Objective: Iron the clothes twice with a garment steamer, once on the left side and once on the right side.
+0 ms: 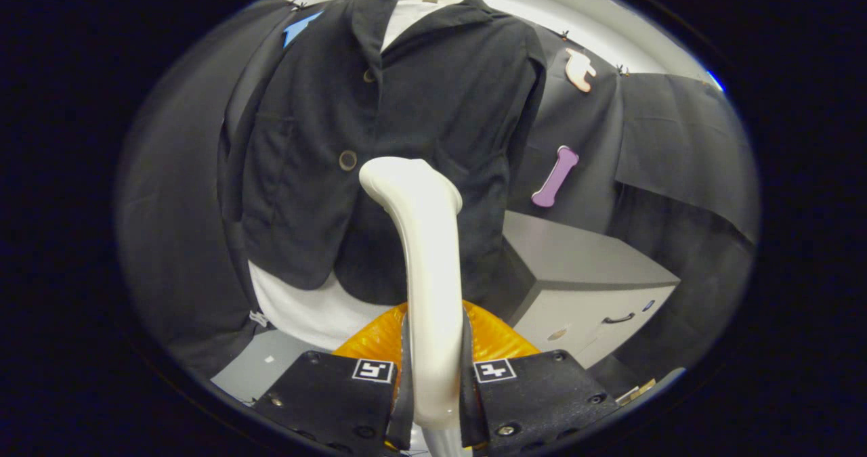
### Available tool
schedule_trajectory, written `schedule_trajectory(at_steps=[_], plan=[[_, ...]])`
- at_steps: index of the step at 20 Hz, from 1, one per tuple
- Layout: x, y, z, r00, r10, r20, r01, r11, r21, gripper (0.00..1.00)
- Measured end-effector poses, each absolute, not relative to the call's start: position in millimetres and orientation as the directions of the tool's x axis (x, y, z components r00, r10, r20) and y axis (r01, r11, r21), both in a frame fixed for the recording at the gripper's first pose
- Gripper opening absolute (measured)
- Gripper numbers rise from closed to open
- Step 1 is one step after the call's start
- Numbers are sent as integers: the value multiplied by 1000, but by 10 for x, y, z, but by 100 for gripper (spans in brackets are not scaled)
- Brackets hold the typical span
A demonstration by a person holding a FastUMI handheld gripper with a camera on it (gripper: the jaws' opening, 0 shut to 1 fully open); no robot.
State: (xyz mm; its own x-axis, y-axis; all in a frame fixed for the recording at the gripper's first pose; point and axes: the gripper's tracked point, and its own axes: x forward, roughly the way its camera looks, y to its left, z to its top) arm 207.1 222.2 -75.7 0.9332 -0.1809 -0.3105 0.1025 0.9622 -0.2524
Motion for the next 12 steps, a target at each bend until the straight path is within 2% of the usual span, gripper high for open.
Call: schedule_trajectory(at_steps=[9,12], plan=[[1859,2102,-1686,867,-185,-463,68,964,-257,30],[1831,2180,-1779,858,-173,-483,53,966,-251,30]])
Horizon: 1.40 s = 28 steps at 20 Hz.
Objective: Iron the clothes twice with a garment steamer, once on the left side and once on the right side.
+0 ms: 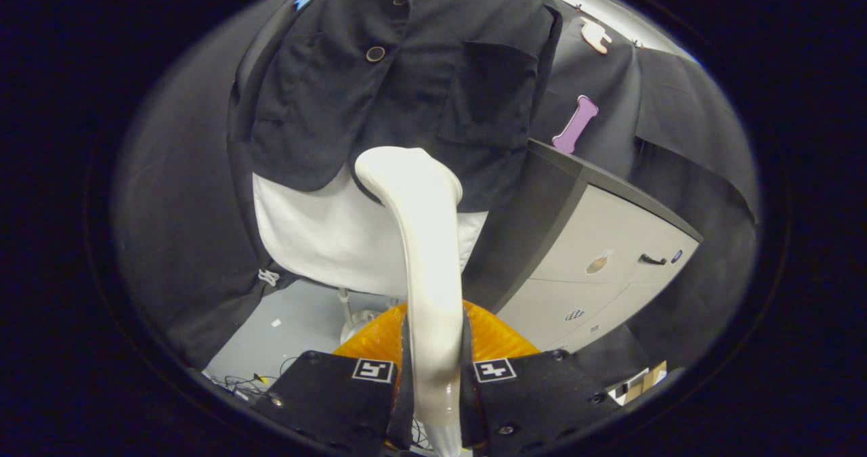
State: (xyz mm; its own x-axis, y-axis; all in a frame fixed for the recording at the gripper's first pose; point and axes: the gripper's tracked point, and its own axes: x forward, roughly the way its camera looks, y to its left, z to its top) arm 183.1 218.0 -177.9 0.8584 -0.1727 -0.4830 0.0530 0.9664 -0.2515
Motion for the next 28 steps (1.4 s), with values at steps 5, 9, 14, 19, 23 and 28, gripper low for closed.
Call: schedule_trajectory(at_steps=[5,9,14,19,23,28], plan=[[1746,2213,-1715,860,-136,-493,43,980,-195,30],[1735,2346,-1151,915,-112,-387,53,986,-158,30],[1713,2812,-239,968,-5,-253,-21,995,-100,30],[1780,3229,576,986,83,-142,-94,993,-69,30],[1958,3440,1294,993,116,-12,-117,989,-86,30],[2153,3663,2071,982,132,136,-119,988,-100,30]])
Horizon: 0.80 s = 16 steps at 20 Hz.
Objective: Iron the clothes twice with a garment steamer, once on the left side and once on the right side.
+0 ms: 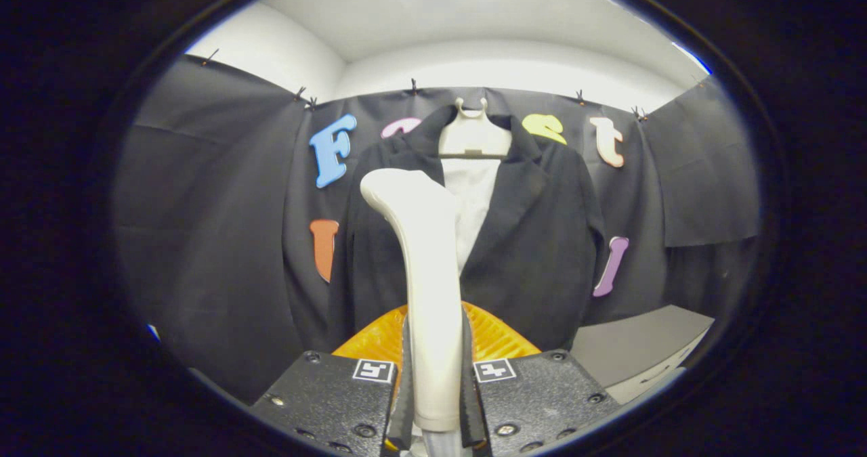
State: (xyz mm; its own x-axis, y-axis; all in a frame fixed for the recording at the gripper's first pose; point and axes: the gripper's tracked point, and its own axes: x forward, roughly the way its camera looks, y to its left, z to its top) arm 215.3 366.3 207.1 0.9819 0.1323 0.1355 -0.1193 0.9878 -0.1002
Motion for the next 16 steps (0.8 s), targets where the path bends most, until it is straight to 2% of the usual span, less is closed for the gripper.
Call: schedule_trajectory(at_steps=[7,11,16], plan=[[2399,3784,2623,968,119,221,-96,989,-110,29],[2608,3852,2664,969,120,216,-93,987,-131,30],[2663,3889,2376,980,109,164,-80,982,-171,30]])
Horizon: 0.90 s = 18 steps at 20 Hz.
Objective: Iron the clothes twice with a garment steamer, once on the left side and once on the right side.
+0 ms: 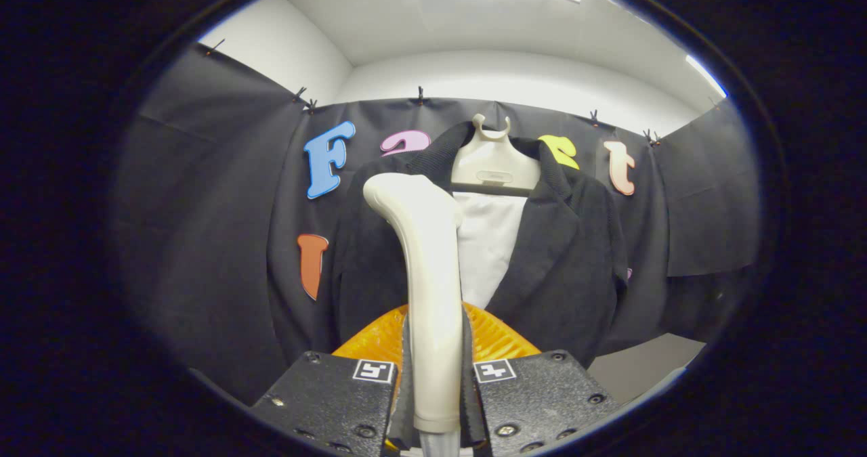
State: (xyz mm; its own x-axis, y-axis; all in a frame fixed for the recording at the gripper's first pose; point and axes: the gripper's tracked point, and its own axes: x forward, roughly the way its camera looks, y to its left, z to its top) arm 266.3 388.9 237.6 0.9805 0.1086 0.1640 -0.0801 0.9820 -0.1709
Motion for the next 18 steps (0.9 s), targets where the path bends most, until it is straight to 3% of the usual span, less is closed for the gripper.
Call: schedule_trajectory(at_steps=[18], plan=[[2454,3766,1421,997,70,15,-64,970,-233,30]])
